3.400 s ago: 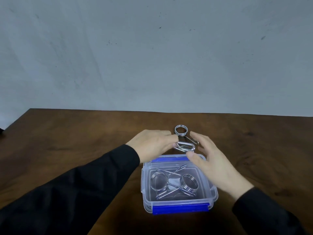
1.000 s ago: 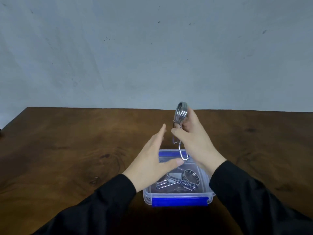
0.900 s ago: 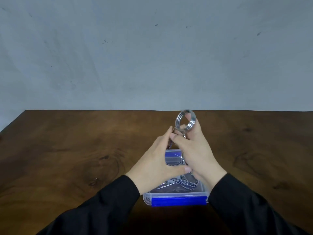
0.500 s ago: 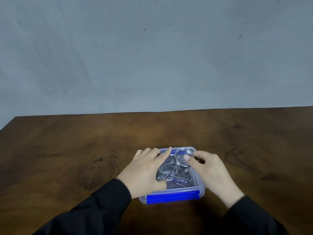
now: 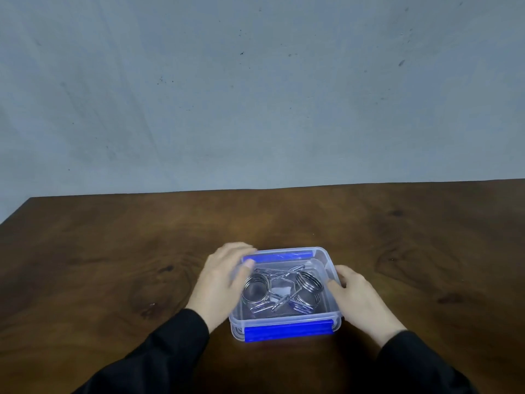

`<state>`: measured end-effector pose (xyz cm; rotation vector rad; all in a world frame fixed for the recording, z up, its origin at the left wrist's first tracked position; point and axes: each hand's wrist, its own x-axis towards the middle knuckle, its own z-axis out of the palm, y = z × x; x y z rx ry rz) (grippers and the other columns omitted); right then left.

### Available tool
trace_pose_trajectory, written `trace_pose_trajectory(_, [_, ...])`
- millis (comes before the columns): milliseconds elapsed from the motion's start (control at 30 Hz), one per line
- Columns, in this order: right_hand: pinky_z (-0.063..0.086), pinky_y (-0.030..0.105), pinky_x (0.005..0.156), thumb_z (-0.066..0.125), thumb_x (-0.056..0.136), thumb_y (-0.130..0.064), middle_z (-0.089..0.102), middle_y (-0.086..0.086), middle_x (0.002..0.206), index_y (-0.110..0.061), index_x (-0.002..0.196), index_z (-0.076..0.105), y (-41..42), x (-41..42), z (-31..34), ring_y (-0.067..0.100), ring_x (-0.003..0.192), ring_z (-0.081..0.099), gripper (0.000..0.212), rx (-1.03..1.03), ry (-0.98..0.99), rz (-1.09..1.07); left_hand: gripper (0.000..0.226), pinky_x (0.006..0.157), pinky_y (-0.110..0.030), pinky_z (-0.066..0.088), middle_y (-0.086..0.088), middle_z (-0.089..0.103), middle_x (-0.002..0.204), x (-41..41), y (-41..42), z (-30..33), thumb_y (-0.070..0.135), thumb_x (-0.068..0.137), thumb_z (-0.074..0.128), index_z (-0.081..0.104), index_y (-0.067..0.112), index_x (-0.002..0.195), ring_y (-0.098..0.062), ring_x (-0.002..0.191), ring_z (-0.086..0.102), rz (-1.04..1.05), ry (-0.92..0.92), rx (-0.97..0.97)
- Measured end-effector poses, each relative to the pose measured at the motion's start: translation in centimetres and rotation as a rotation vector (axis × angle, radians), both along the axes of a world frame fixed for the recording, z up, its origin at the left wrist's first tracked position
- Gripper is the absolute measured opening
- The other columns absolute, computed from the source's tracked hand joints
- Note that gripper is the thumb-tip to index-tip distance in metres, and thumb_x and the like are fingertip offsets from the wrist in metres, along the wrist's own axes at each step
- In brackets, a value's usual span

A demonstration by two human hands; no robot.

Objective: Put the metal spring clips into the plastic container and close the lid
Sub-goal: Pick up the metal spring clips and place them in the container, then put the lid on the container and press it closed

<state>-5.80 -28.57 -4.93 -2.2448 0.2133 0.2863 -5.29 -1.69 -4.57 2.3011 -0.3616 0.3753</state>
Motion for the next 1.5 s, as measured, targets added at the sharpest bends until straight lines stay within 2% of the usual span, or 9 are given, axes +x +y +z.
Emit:
trace_pose_trajectory(133, [0.061,0.023,0.055,0.048,0.103,-0.028,0.071,-0.015,0.093,-0.023,0.12,0.062,0.0,0.1,-0.2,0.002,0.078,0.071,0.023,0.008,-0.023,0.012,0.015,0.091,-0.039,0.052,0.006,0.067,0.111,0.3,2.2,-2.9,0.024,0.1,0.052,0.063,0.027,0.109,-0.016,0.101,0.064,0.407,0.351,-0.153])
trace_pose_trajectory(267, [0.064,0.031,0.059,0.048,0.104,-0.033,0.075,-0.01,0.097,-0.026,0.116,0.063,0.0,0.0,-0.4,0.004,0.081,0.074,0.021,0.038,-0.019,0.016,0.016,0.078,-0.034,0.056,0.007,0.073,0.094,1.1,3.1,-3.4,0.03,0.097,0.055,0.071,0.025,0.099,-0.012,0.083,0.066,0.308,0.585,-0.019])
trace_pose_trajectory(533, [0.058,0.027,0.052,0.047,0.104,-0.029,0.075,-0.004,0.083,-0.024,0.094,0.066,-1.1,0.0,1.5,0.012,0.076,0.072,0.022,0.014,-0.087,-0.026,0.015,0.065,-0.033,0.052,0.002,0.068,0.078,2.5,1.8,-2.7,0.029,0.084,0.052,0.056,0.024,0.071,-0.021,0.072,0.062,0.243,0.641,0.285])
trace_pose_trajectory(633, [0.054,0.028,0.051,0.047,0.103,-0.024,0.07,-0.003,0.072,-0.022,0.084,0.064,-1.3,-0.5,2.6,0.014,0.069,0.068,0.026,0.039,-0.109,-0.038,0.018,0.07,-0.036,0.054,0.0,0.065,0.081,3.1,1.2,-2.8,0.028,0.09,0.049,0.059,0.017,0.082,-0.023,0.074,0.061,0.248,0.616,0.298])
trace_pose_trajectory(800, [0.051,0.025,0.048,0.047,0.103,-0.022,0.063,-0.009,0.057,-0.021,0.079,0.063,-1.4,-1.2,3.0,0.008,0.057,0.061,0.028,0.056,-0.1,-0.028,0.032,0.076,-0.033,0.05,0.0,0.068,0.101,3.7,0.9,-1.3,0.043,0.1,0.045,0.056,0.017,0.115,-0.018,0.088,0.062,0.34,0.542,-0.088])
trace_pose_trajectory(1033, [0.048,0.016,0.044,0.047,0.104,-0.031,0.066,-0.01,0.058,-0.021,0.084,0.065,-0.6,-1.7,2.6,-0.001,0.057,0.066,0.028,0.084,-0.091,-0.022,0.036,0.077,-0.028,0.051,-0.005,0.068,0.104,6.1,2.7,2.4,0.018,0.106,0.035,0.044,0.026,0.139,-0.016,0.088,0.063,0.403,0.379,-0.445])
trace_pose_trajectory(1200, [0.044,0.021,0.044,0.05,0.103,-0.022,0.066,-0.012,0.053,-0.016,0.077,0.064,0.3,-0.9,1.2,0.001,0.047,0.059,0.031,0.117,-0.082,-0.032,0.023,0.063,-0.007,0.048,0.012,0.063,0.107,4.7,2.3,4.1,0.03,0.107,0.035,0.044,0.029,0.128,-0.005,0.096,0.063,0.31,0.219,-0.475])
trace_pose_trajectory(1367, [0.047,0.031,0.049,0.049,0.102,-0.021,0.063,-0.012,0.051,-0.018,0.069,0.059,0.8,0.6,-0.1,0.003,0.043,0.053,0.034,0.067,-0.111,-0.013,0.018,0.074,-0.006,0.045,0.017,0.059,0.11,2.8,1.7,3.3,0.027,0.106,0.035,0.042,0.028,0.122,0.002,0.101,0.059,0.288,0.106,-0.444])
trace_pose_trajectory(1500, [0.047,0.02,0.048,0.05,0.103,-0.024,0.074,-0.007,0.066,-0.022,0.082,0.068,0.8,0.8,-0.4,0.005,0.057,0.065,0.028,0.084,-0.071,0.01,0.029,0.078,-0.004,0.044,0.023,0.059,0.11,1.0,1.0,2.9,0.021,0.105,0.038,0.042,0.049,0.111,0.01,0.102,0.058,0.189,0.047,-0.332])
